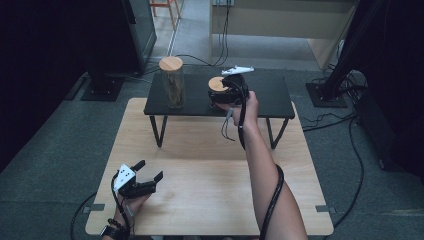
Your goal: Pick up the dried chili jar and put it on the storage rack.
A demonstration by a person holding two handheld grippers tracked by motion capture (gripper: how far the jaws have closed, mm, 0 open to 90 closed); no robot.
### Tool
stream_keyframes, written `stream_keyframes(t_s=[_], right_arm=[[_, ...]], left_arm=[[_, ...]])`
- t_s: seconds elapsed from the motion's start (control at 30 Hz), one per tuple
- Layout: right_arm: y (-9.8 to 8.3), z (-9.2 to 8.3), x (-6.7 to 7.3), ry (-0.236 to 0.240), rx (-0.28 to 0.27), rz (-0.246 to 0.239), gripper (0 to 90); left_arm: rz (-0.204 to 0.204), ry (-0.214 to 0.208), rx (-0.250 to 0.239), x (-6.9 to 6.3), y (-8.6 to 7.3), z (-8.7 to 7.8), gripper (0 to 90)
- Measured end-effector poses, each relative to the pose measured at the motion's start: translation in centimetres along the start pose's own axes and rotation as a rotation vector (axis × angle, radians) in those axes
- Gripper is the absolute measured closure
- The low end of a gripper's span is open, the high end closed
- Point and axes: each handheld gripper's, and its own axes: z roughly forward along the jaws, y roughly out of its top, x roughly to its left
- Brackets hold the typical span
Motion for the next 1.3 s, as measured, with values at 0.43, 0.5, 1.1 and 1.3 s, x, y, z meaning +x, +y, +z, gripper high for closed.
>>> stream_keyframes(t_s=[0.43,0.5,1.1,1.3], right_arm=[[-0.4,0.4,-0.4,0.006,-0.022,-0.004,25.0],[-0.7,0.3,0.2,-0.023,-0.038,0.008,3.9],[-1.7,-2.3,-0.6,0.023,-0.044,-0.015,0.2],[-2.5,-3.5,-0.7,0.022,-0.042,-0.014,0.2]], left_arm=[[0.006,-0.007,0.003,0.1,0.0,0.0,10.2],[0.005,-0.005,0.004,0.0,0.1,0.0,10.2],[0.002,0.004,0.008,0.0,0.1,0.0,10.2],[-0.008,0.011,0.006,-0.1,0.1,0.0,10.2]])
